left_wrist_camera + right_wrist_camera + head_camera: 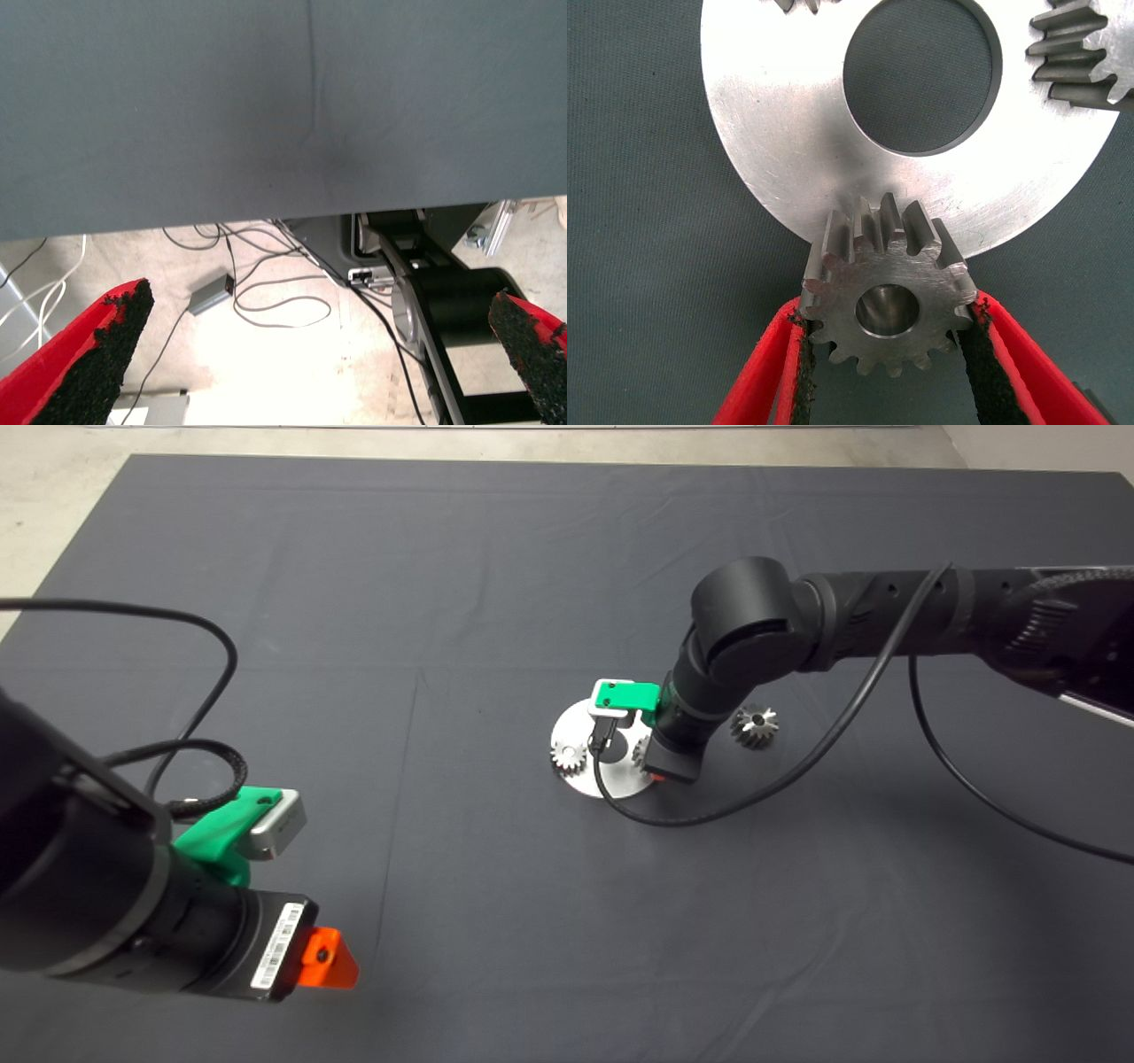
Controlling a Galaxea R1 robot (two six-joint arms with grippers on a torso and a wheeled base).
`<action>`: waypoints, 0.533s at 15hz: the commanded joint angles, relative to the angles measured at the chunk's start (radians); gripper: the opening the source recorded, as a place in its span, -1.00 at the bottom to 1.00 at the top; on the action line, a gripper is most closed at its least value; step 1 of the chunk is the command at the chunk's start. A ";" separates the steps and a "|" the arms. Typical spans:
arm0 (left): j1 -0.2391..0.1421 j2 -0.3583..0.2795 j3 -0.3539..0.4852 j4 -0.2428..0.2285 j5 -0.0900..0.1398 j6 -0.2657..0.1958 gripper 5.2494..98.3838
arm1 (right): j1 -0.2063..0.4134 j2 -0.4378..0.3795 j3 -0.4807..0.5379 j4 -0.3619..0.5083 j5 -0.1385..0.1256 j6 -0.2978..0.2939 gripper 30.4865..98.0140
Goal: Remove an incorrectly installed larger gear and replace it with the correct smaller gear
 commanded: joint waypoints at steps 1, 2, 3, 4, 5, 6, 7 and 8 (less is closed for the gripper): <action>-0.004 0.001 0.013 -0.018 0.009 -0.001 0.99 | 0.016 -0.034 0.006 -0.048 -0.126 0.009 -0.76; -0.004 0.001 0.013 -0.018 0.008 -0.001 0.99 | 0.009 -0.032 0.004 -0.048 -0.126 0.020 -0.76; -0.002 0.000 0.013 -0.018 0.008 -0.001 0.99 | 0.003 -0.030 0.004 -0.047 -0.126 0.020 -0.76; -0.002 0.001 0.013 -0.018 0.009 -0.001 0.99 | -0.008 -0.023 0.004 -0.047 -0.126 0.020 -0.76; -0.002 0.001 0.013 -0.018 0.007 -0.001 0.99 | -0.012 -0.020 0.004 -0.045 -0.126 0.020 -0.76; -0.002 0.001 0.013 -0.018 0.007 -0.001 0.99 | -0.013 -0.018 0.006 -0.044 -0.126 0.020 -0.76; -0.002 0.001 0.013 -0.018 0.007 -0.001 0.99 | -0.013 -0.015 0.006 -0.044 -0.126 0.020 -0.76; -0.002 0.001 0.013 -0.018 0.007 -0.001 0.99 | -0.015 -0.014 0.006 -0.044 -0.126 0.020 -0.76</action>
